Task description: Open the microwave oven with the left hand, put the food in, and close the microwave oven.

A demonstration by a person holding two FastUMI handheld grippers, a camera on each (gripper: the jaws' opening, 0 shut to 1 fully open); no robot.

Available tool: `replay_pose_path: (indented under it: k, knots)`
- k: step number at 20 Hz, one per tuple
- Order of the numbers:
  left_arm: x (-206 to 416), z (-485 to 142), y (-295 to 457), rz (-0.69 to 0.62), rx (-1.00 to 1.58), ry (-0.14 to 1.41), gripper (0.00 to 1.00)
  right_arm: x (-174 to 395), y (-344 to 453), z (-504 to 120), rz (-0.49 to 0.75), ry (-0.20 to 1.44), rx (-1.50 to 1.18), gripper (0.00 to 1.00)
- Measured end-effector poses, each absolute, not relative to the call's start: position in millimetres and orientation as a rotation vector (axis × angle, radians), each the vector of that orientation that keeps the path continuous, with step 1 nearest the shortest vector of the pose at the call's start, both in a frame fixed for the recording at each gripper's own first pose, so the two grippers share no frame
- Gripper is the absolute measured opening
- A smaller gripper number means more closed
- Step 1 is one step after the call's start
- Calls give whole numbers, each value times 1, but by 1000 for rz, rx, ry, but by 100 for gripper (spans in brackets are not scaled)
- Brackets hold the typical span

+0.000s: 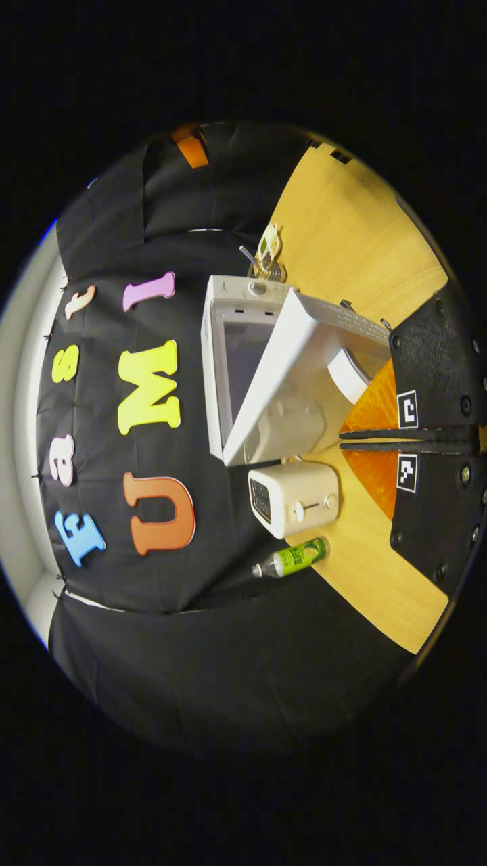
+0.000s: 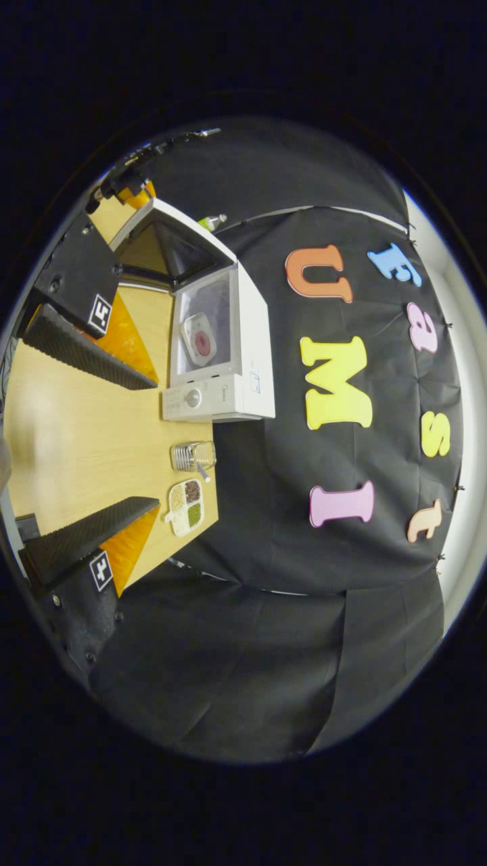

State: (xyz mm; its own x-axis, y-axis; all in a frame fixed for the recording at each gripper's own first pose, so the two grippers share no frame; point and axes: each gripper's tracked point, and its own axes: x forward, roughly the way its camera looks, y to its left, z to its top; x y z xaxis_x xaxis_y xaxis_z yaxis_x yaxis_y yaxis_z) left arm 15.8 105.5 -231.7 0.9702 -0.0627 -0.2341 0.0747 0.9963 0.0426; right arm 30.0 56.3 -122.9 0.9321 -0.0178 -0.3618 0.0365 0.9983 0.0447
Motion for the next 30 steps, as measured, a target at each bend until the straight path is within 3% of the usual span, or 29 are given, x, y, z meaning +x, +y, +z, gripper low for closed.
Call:
replay_pose_path:
  k: [3,4,5,6,10,11,12,13,14,15,16,30]
  knots:
    - [29,-230,66,-135,72,223,0,31,50,-122,-30,374,80,100]
    - [33,-229,54,-153,77,222,0,31,45,-122,-35,376,90,92]
    - [38,-228,45,-165,78,220,0,32,39,-121,-41,380,94,92]
    - [43,-227,34,-178,75,218,0,32,33,-120,-49,380,96,100]
    - [65,-224,1,-222,54,212,0,34,9,-116,-81,383,100,100]
    - [71,-222,-8,-234,49,210,0,35,5,-116,-84,389,104,92]
    - [78,-222,-15,-240,50,209,0,36,1,-117,-87,392,105,100]
    - [85,-222,-21,-246,53,209,0,36,-3,-116,-92,394,103,100]
    - [92,-221,-27,-248,55,207,0,38,-7,-117,-94,396,102,92]
    - [98,-220,-33,-254,49,208,0,39,-9,-117,-91,400,104,92]
    - [105,-219,-40,-260,42,211,0,41,-11,-118,-88,407,106,100]
    - [198,-218,-90,-235,72,203,0,82,-31,-120,-2,444,95,100]
